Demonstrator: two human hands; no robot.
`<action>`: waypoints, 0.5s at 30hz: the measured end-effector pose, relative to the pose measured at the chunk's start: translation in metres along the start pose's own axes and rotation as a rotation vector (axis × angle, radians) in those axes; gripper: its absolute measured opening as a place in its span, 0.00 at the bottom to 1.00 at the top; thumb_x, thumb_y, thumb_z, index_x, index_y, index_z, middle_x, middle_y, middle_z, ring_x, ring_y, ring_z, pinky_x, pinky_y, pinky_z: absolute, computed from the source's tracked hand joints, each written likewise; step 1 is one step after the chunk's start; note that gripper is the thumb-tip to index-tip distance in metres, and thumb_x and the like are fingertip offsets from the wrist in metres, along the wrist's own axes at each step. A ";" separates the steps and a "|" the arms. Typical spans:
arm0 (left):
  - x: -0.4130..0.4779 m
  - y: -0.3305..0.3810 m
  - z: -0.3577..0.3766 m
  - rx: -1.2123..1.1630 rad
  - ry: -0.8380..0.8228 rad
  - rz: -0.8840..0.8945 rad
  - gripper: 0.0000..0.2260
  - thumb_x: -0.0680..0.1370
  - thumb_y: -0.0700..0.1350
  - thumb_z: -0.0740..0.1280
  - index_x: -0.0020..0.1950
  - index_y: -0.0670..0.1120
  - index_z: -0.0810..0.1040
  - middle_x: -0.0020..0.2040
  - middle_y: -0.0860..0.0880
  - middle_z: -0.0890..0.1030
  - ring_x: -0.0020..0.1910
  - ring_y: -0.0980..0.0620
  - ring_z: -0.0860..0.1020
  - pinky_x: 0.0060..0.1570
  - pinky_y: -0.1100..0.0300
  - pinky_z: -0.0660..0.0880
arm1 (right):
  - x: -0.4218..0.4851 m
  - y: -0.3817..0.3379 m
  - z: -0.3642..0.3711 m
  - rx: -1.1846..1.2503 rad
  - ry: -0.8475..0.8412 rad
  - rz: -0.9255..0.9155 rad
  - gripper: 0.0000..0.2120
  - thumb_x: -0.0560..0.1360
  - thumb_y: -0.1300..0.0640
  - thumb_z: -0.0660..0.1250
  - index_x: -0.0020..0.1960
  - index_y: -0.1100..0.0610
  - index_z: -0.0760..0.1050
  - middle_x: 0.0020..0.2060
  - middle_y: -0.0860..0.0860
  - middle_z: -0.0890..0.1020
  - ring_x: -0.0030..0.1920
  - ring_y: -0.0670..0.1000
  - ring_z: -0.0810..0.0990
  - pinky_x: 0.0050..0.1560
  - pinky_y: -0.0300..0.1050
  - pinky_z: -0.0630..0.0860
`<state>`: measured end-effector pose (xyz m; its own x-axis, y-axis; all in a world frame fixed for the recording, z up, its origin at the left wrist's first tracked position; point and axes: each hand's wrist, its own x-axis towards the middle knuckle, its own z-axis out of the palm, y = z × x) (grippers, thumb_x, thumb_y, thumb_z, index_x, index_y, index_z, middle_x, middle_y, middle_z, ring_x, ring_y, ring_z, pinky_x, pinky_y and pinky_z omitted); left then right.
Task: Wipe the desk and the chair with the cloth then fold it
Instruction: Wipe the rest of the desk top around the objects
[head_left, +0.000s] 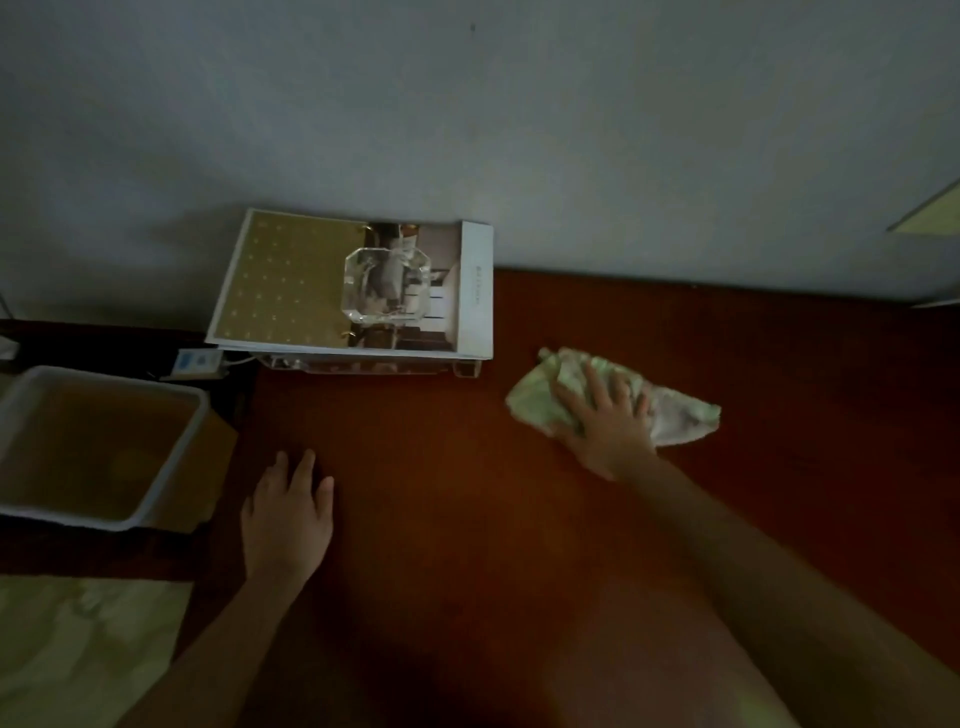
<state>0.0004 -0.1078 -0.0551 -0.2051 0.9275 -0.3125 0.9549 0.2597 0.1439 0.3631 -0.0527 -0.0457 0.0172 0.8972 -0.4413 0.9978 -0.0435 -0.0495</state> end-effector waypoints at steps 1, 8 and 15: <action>0.005 -0.003 -0.002 -0.038 0.020 0.023 0.23 0.81 0.53 0.53 0.74 0.45 0.62 0.74 0.41 0.62 0.73 0.43 0.60 0.70 0.44 0.61 | -0.024 -0.014 0.016 -0.030 0.025 -0.069 0.29 0.75 0.31 0.44 0.74 0.36 0.44 0.76 0.49 0.37 0.75 0.63 0.41 0.69 0.70 0.40; 0.067 -0.026 -0.053 -0.645 0.220 -0.300 0.18 0.83 0.43 0.53 0.67 0.34 0.69 0.63 0.34 0.73 0.62 0.37 0.71 0.61 0.46 0.68 | -0.153 -0.135 0.104 -0.076 -0.070 -0.530 0.25 0.69 0.33 0.59 0.65 0.35 0.66 0.77 0.53 0.48 0.72 0.65 0.56 0.66 0.68 0.44; 0.151 -0.036 -0.118 -1.403 -0.041 -0.587 0.20 0.83 0.55 0.49 0.66 0.47 0.70 0.67 0.45 0.71 0.61 0.49 0.74 0.60 0.55 0.69 | -0.076 -0.170 0.004 0.954 0.074 -0.185 0.18 0.78 0.44 0.57 0.64 0.27 0.60 0.53 0.43 0.77 0.48 0.42 0.79 0.50 0.39 0.77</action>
<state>-0.0903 0.0547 0.0039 -0.4427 0.6036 -0.6630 -0.2318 0.6373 0.7349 0.1915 -0.1148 -0.0076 -0.0979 0.9495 -0.2981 0.5152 -0.2079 -0.8315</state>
